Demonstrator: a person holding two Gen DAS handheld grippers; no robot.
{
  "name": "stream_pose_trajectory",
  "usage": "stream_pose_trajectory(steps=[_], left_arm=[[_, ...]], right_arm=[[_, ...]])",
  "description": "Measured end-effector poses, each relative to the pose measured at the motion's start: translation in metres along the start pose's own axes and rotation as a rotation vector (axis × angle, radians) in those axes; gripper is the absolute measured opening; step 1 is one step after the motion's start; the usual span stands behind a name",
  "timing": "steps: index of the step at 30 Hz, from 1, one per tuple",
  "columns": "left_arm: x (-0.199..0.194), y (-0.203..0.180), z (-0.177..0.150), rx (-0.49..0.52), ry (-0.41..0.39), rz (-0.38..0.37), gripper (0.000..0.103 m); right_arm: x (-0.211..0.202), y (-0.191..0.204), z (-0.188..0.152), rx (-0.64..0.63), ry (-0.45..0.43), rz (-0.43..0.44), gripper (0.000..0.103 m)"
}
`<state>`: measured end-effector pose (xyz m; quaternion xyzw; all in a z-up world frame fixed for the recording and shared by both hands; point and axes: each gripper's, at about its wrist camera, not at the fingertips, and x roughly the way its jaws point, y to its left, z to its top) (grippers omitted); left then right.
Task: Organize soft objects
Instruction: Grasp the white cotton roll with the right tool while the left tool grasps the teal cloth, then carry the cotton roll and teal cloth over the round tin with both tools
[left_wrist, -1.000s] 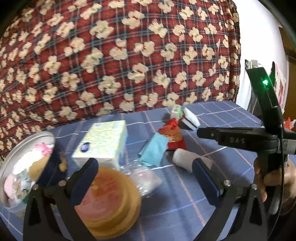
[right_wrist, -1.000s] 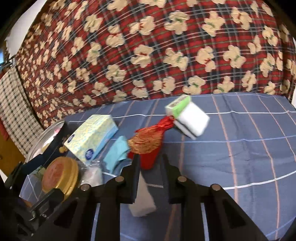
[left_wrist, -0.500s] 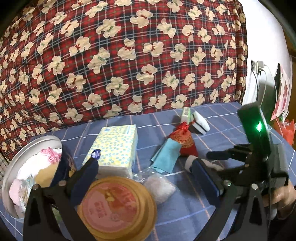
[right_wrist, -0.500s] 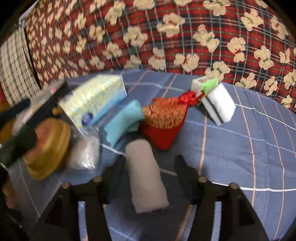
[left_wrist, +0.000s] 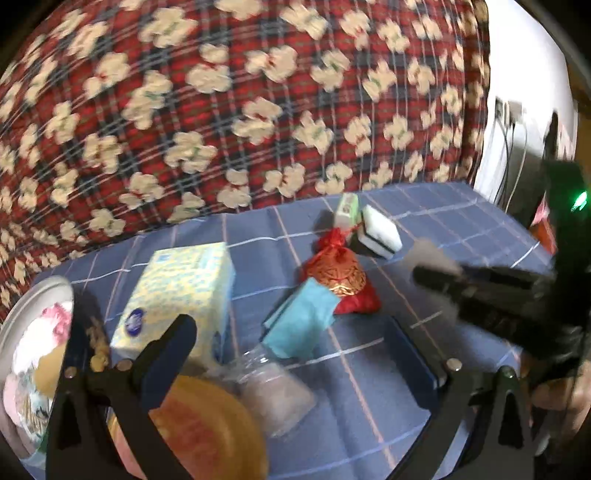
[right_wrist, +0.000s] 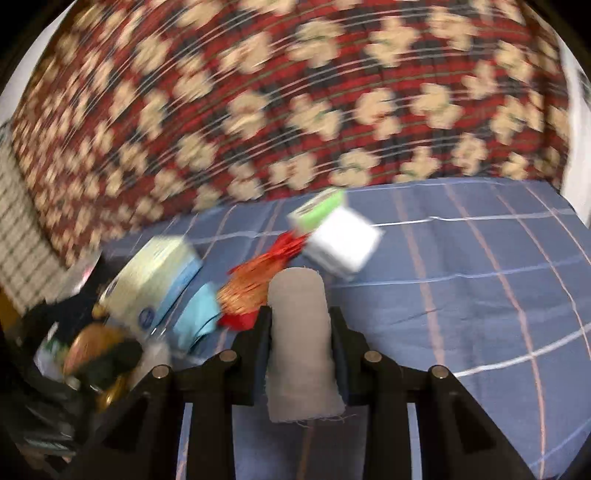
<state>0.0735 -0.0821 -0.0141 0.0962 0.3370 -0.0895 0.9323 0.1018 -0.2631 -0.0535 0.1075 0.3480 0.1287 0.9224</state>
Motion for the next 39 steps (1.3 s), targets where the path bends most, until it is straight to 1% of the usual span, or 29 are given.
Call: stream_pose_trajectory(steps=[1,2,3,5,7,10,12,14,16,17,19,21,22,23,24,25,26,27,28,29,30,33,34,36,37,39], left_arm=[[0.006,-0.006,0.002,0.024,0.011,0.017,0.097],[0.012,-0.011,0.004,0.051,0.027,0.038,0.092],[0.017,-0.016,0.006,0.071,0.042,0.050,0.091],[0.029,-0.025,0.011,0.107,0.078,0.068,0.091],[0.041,-0.028,0.014,0.127,0.125,0.104,0.091],[0.061,-0.029,0.015,0.116,0.200,0.118,0.090],[0.070,-0.029,0.014,0.111,0.233,0.115,0.090],[0.080,-0.029,0.012,0.091,0.264,0.129,0.090],[0.088,-0.027,0.009,0.063,0.289,0.111,0.087],[0.087,-0.026,0.009,0.044,0.278,0.101,0.083],[0.088,-0.027,0.009,0.047,0.279,0.081,0.071],[0.085,-0.031,0.008,0.049,0.285,0.034,0.044],[0.084,-0.033,0.008,0.047,0.286,0.017,0.037],[0.082,-0.034,0.006,0.049,0.282,0.013,0.027],[0.079,-0.034,0.003,0.046,0.271,0.009,0.025],[0.077,-0.033,0.001,0.030,0.257,-0.013,0.023],[0.075,-0.029,-0.002,0.008,0.247,-0.056,0.018],[0.071,-0.025,-0.004,-0.029,0.239,-0.112,0.015],[0.066,-0.023,-0.005,-0.055,0.225,-0.153,0.015],[0.058,-0.021,-0.007,-0.087,0.194,-0.220,0.015],[0.047,-0.020,-0.009,-0.104,0.154,-0.263,0.015],[0.023,-0.023,-0.014,-0.109,0.062,-0.314,0.015],[0.011,-0.023,-0.017,-0.115,0.020,-0.350,0.015],[-0.003,-0.022,-0.019,-0.124,-0.033,-0.376,0.015],[-0.011,-0.022,-0.020,-0.121,-0.060,-0.374,0.015],[-0.024,-0.022,-0.023,-0.095,-0.115,-0.323,0.015]], right_arm=[[-0.001,-0.006,0.001,0.032,-0.004,-0.003,0.032],[-0.002,-0.011,0.002,0.059,-0.006,-0.001,0.032],[-0.004,-0.014,0.003,0.081,-0.008,0.005,0.033],[-0.006,-0.020,0.005,0.116,-0.014,0.018,0.033],[-0.008,-0.021,0.007,0.124,-0.022,0.018,0.033],[-0.011,-0.020,0.008,0.129,-0.029,0.024,0.033],[-0.013,-0.024,0.007,0.131,-0.031,0.028,0.033],[-0.015,-0.026,0.008,0.140,-0.037,0.033,0.033],[-0.016,-0.028,0.008,0.152,-0.043,0.041,0.033],[-0.017,-0.029,0.008,0.158,-0.046,0.046,0.033],[-0.016,-0.029,0.008,0.159,-0.042,0.052,0.033],[-0.015,-0.028,0.008,0.158,-0.039,0.053,0.033],[-0.015,-0.029,0.008,0.159,-0.039,0.054,0.033],[-0.015,-0.029,0.008,0.161,-0.040,0.054,0.033],[-0.015,-0.029,0.008,0.164,-0.041,0.053,0.033],[-0.016,-0.029,0.008,0.171,-0.043,0.053,0.033],[-0.016,-0.031,0.008,0.176,-0.046,0.055,0.033],[-0.016,-0.032,0.009,0.183,-0.048,0.058,0.033],[-0.016,-0.034,0.009,0.190,-0.049,0.060,0.033],[-0.016,-0.035,0.009,0.197,-0.049,0.063,0.033],[-0.016,-0.036,0.009,0.202,-0.050,0.064,0.033],[-0.017,-0.039,0.009,0.213,-0.061,0.064,0.033],[-0.019,-0.039,0.009,0.215,-0.070,0.064,0.033],[-0.023,-0.039,0.010,0.211,-0.095,0.065,0.033],[-0.024,-0.039,0.010,0.207,-0.105,0.065,0.033],[-0.028,-0.035,0.011,0.188,-0.133,0.055,0.033]])
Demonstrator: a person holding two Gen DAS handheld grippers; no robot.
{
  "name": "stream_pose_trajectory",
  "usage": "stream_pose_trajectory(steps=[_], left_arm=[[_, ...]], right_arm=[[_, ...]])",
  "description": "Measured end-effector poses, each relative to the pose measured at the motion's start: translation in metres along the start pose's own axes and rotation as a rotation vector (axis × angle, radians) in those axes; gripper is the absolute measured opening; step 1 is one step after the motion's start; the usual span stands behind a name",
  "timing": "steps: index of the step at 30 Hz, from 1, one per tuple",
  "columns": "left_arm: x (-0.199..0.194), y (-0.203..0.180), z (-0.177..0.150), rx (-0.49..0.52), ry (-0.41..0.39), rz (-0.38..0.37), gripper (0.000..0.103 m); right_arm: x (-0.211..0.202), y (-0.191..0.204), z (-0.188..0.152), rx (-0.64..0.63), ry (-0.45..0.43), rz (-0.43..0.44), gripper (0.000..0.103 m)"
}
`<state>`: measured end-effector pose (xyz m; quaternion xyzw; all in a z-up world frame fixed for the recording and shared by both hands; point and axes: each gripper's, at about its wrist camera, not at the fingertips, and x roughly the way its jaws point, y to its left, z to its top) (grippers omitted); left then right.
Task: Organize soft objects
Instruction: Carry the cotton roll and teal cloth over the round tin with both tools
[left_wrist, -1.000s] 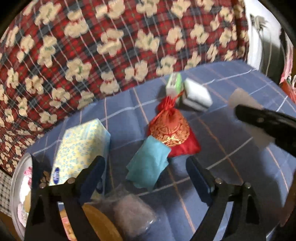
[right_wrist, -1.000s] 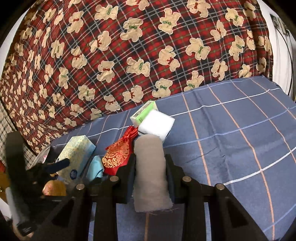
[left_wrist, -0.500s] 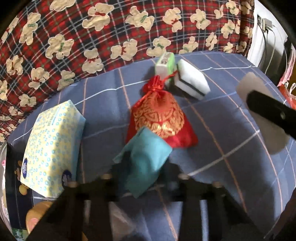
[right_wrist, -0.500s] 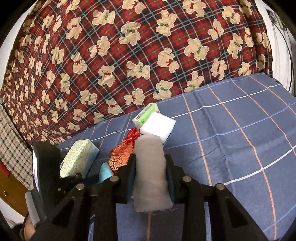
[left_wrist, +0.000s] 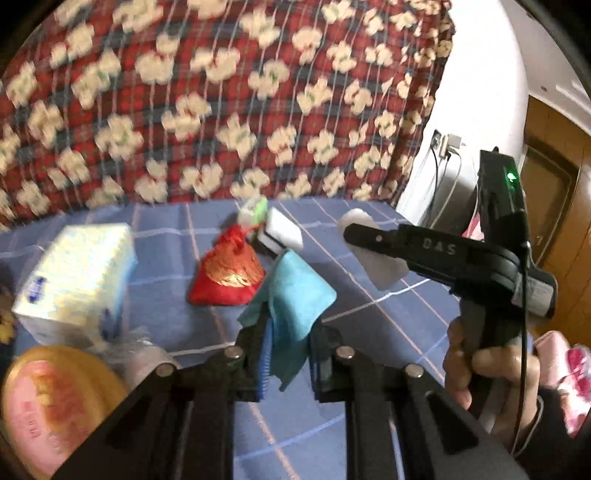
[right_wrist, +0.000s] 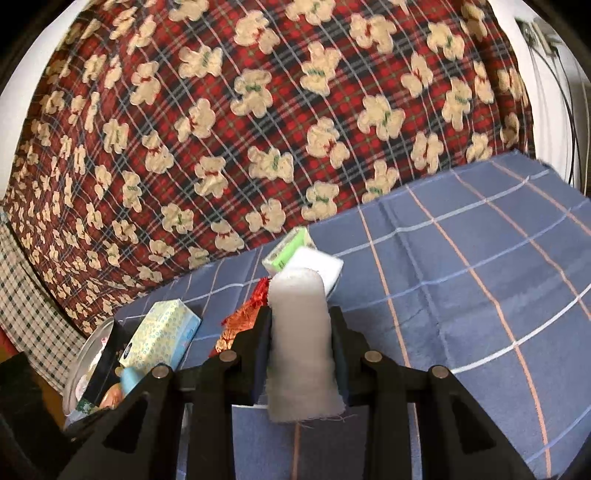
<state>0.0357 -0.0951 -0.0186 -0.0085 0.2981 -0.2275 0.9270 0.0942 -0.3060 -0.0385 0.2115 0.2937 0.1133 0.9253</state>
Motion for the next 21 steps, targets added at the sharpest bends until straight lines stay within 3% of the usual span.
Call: stream_pose_trajectory(steps=[3,12,21], left_arm=[[-0.009,0.000,-0.002,0.038,-0.037,0.052,0.015],[-0.046,0.018,-0.013,0.028,-0.112,0.084,0.015],[-0.086,0.046,-0.025,0.033,-0.177,0.150,0.015]], right_arm=[[-0.002,0.008,-0.002,-0.048,-0.030,-0.020,0.033],[-0.011,0.036,-0.016,-0.158,-0.113,-0.055,0.033],[-0.018,0.061,-0.032,-0.213,-0.160,-0.157,0.033]])
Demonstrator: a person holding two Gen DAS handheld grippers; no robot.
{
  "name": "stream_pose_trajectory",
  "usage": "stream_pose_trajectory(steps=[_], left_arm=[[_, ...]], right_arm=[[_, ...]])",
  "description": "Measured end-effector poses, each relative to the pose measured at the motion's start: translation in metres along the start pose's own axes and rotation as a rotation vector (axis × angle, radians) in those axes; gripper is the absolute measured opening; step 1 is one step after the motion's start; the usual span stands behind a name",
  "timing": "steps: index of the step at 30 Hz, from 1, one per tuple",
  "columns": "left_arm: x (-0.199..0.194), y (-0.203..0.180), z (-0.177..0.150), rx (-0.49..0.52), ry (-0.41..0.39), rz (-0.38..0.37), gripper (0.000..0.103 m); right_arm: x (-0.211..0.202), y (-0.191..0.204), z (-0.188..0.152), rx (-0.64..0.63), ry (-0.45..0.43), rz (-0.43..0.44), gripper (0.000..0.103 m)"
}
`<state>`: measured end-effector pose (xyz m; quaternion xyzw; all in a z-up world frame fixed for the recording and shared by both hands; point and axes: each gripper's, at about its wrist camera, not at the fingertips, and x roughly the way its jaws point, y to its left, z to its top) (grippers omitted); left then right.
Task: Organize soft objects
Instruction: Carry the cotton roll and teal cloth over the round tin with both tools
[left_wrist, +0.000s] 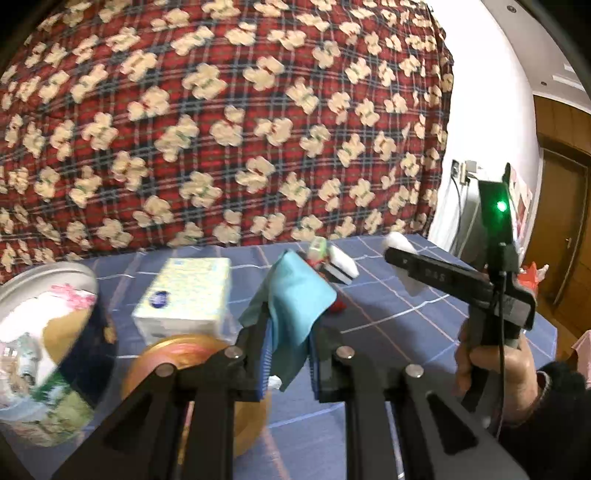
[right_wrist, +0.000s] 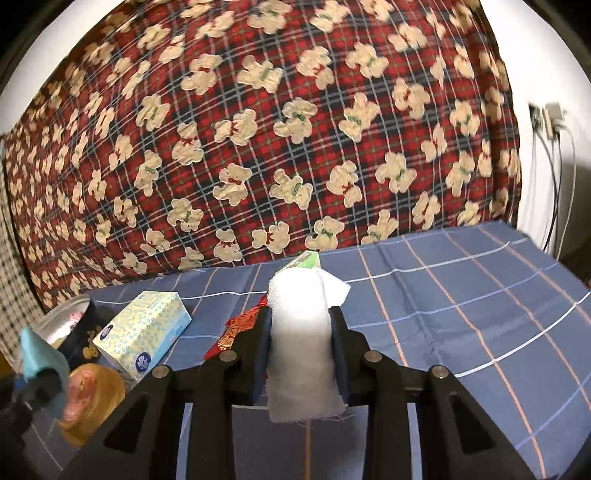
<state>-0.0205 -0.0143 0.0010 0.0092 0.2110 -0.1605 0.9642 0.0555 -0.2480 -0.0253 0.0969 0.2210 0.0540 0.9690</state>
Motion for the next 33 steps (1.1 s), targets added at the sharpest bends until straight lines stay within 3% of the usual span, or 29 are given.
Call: stream_pose_trajectory(steps=[10,22,33], left_arm=[[-0.025,0.041,-0.006,-0.025,-0.055,0.060,0.015],[-0.049,0.085,-0.013,-0.070,-0.088,0.126,0.015],[-0.072,0.140,-0.014,-0.114,-0.118,0.235,0.015]], right_arm=[[-0.024,0.071,-0.019,-0.090,-0.026,0.042,0.033],[-0.025,0.158,-0.033,-0.133,-0.013,0.172,0.033],[-0.019,0.234,-0.038,-0.172,0.005,0.285,0.033]])
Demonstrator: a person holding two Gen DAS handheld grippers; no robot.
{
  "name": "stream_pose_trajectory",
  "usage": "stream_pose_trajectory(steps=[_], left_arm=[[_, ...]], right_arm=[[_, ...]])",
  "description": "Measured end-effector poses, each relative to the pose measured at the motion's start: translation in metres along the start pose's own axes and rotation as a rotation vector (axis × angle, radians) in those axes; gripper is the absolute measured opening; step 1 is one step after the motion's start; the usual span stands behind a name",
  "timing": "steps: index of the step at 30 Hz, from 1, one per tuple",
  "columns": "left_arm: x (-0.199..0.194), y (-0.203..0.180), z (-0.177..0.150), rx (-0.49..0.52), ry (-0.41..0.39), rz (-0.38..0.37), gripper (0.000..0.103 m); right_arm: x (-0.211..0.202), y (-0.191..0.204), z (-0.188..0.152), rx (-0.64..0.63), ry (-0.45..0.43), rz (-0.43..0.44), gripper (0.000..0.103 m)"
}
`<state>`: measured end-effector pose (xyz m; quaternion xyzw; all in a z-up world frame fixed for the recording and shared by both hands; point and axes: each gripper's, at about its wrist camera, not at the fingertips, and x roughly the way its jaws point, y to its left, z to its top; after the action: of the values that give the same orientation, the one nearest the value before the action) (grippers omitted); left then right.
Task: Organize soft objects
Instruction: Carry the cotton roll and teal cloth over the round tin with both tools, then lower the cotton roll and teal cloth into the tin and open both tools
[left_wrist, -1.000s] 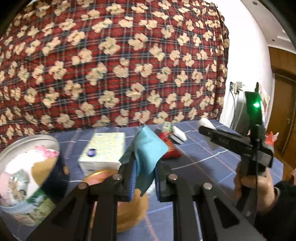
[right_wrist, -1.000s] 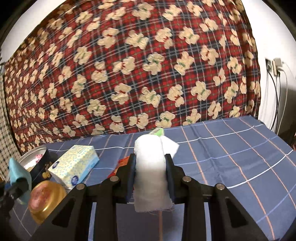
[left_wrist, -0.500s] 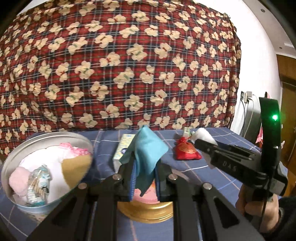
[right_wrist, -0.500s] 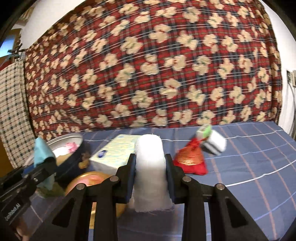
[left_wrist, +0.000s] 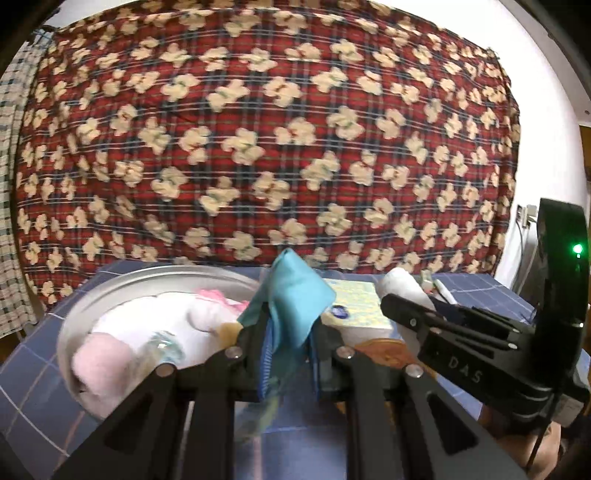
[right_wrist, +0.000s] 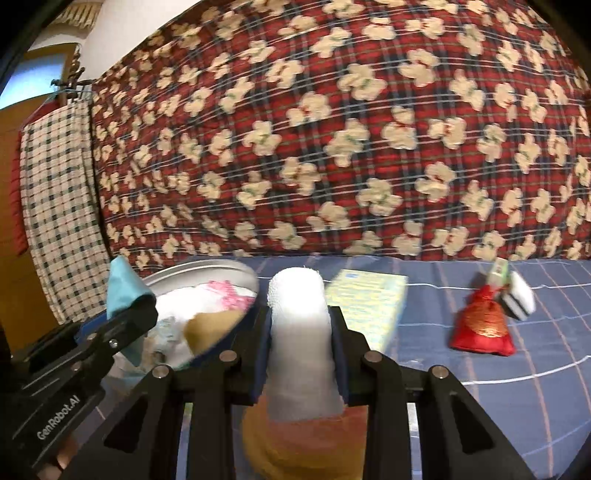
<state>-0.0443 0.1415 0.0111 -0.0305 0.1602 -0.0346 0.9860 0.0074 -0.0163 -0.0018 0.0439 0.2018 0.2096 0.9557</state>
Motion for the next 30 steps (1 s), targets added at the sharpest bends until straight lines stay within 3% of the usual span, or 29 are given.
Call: stream_pose_trajectory(steps=[18,30], left_arm=[[0.007,0.087,0.014,-0.060,-0.002,0.152,0.015],[0.042,0.127,0.017,-0.119,0.093,0.198,0.015]], right_arm=[[0.062,0.094,0.027,0.010,0.026,0.107,0.033],[0.122,0.117,0.041,0.102,0.123,0.114,0.033]])
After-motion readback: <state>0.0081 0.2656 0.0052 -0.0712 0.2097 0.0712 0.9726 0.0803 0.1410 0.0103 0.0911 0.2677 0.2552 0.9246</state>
